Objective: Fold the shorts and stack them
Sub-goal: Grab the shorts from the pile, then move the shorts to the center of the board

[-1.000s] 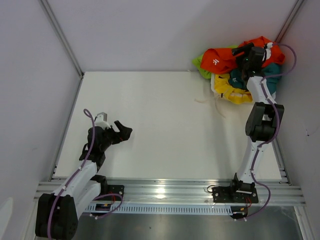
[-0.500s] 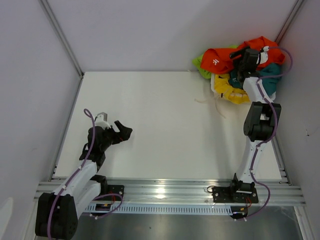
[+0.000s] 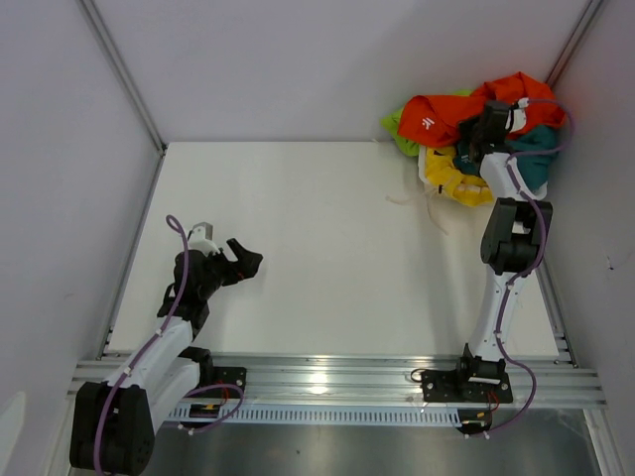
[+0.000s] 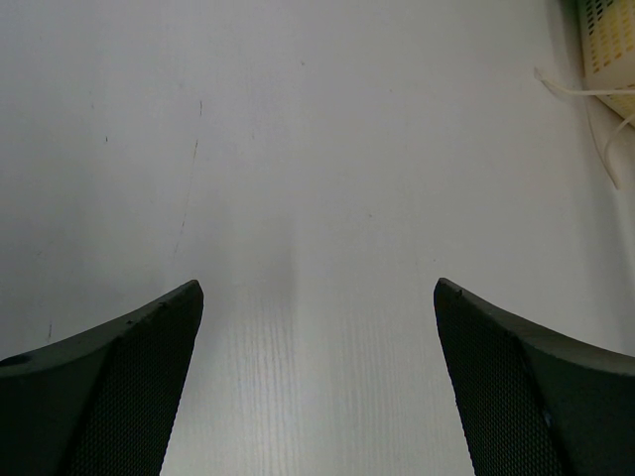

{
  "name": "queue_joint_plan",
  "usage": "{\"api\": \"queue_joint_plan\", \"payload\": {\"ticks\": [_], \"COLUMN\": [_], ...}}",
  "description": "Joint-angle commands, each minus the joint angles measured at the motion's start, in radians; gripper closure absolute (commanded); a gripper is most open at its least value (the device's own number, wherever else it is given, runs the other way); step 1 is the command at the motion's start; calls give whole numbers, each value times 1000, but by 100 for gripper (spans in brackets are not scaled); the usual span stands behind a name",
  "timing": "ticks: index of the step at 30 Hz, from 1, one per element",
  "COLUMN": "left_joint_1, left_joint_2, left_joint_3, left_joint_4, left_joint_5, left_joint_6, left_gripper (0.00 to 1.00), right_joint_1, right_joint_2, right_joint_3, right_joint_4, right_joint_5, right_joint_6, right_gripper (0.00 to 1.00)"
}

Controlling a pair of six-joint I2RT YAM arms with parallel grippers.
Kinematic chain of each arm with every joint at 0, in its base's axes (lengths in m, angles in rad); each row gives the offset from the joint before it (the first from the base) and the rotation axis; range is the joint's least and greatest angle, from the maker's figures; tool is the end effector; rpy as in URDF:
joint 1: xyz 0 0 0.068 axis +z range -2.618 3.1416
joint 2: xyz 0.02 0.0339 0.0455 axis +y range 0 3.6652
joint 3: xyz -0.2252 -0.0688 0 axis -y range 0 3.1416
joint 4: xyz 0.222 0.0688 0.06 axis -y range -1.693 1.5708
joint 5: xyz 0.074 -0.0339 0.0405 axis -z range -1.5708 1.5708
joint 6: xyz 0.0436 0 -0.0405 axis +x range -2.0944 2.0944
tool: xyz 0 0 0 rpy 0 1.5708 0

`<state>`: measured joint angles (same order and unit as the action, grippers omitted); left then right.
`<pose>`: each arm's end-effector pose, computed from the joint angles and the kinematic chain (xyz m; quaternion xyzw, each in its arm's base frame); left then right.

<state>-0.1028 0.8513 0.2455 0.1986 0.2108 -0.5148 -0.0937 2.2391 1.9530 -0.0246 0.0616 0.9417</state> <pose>0.1934 -0.0291 0.1596 -0.1134 0.8251 -0.2498 0.4939 0.4989 -0.0496 0.2492 0.4154 0.6928 0.2196 0.5470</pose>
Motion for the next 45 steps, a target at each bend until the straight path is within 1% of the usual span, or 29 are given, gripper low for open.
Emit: {"api": "queue_joint_plan", "payload": {"ticks": [1, 3, 4, 5, 6, 10, 11, 12, 14, 15, 16, 17, 18, 20, 21, 22, 23, 25, 28, 29, 32, 33, 34, 37, 39, 40, 42, 43, 45], "left_joint_1": [-6, -6, -6, -6, -6, -6, -6, -6, -6, -6, -6, -6, -6, -6, -6, -6, -6, -6, -6, -6, -6, -6, -6, -6, -6, -6, -6, -6, -6], "left_joint_2": [6, 5, 2, -1, -4, -20, -26, -29, -34, -38, -41, -43, -47, -51, -55, -57, -60, -69, -84, -89, -115, -121, -129, -162, -185, -192, -202, -202, -198], "left_joint_3": [40, 41, 38, 38, 38, 40, 38, 38, 35, 35, 35, 35, 34, 32, 34, 32, 35, 32, 34, 35, 38, 40, 43, 38, 35, 34, 32, 34, 34], "left_joint_4": [16, 16, 15, 15, 15, 2, 1, -1, -4, -4, -4, -5, -7, -7, -7, -7, -8, -16, -30, -34, -65, -79, -99, -114, -117, -119, -120, -122, -120], "left_joint_5": [-11, -10, -10, -10, -10, -16, -16, -14, -11, -11, -10, -10, -10, -8, -5, -5, -7, -10, -21, -25, -53, -80, -93, -123, -128, -129, -129, -129, -126], "left_joint_6": [6, 6, 4, 4, 4, 4, 4, 4, 2, 2, 2, 1, 2, -1, -1, -2, -2, -1, -1, -1, -8, -10, -11, -16, -17, -19, -19, -19, -17], "left_gripper": [1, 1, 1, 1, 1, 1, 1, 1, 1, 1, 1, 1, 1, 1, 1, 1, 1, 1, 1, 1, 1, 1, 1, 1, 1, 1, 1, 1, 1], "right_joint_1": [-1, -1, -1, -3, -3, 2, 6, 18, 40, 72, 89, 124, 182, 248, 284, 348, 380, 460, 535, 552, 613, 623, 629, 631, 628, 623, 595, 583, 551], "right_joint_2": [-15, -47, -58, -67, -82, -128, -145, -166, -252, -284, -318, -388, -424, -533, -558, -576, -604, -622, -628, -628, -647, -668, -679, -693, -661, -620, -576, -544, -535], "right_joint_3": [81, 104, 131, 141, 155, 294, 308, 319, 327, 325, 325, 310, 288, 206, 190, 182, 187, 192, 172, 152, -3, -52, -153, -276, -267, -256, -252, -255, -291], "right_joint_4": [12, 15, 31, 113, 138, 230, 261, 268, 261, 247, 221, 169, 154, 112, 98, 82, 31, -38, -180, -202, -235, -233, -215, -218, -294, -364, -418, -469, -492], "right_joint_5": [-29, -45, -87, -124, -162, -418, -454, -504, -534, -555, -560, -565, -562, -545, -543, -545, -539, -523, -494, -487, -439, -401, -388, -353, -304, -287, -270, -255, -230], "right_joint_6": [6, -10, -33, -50, -63, -69, -61, -54, -53, -64, -82, -128, -153, -223, -248, -277, -331, -378, -428, -435, -475, -478, -474, -465, -480, -498, -518, -518, -515], "right_gripper": [100, 100, 100, 100, 100, 100, 100, 100, 100, 100, 100, 100, 100, 100, 100, 100, 100, 100, 100, 100, 100, 100, 100, 100, 99, 98, 94, 87, 71]}}
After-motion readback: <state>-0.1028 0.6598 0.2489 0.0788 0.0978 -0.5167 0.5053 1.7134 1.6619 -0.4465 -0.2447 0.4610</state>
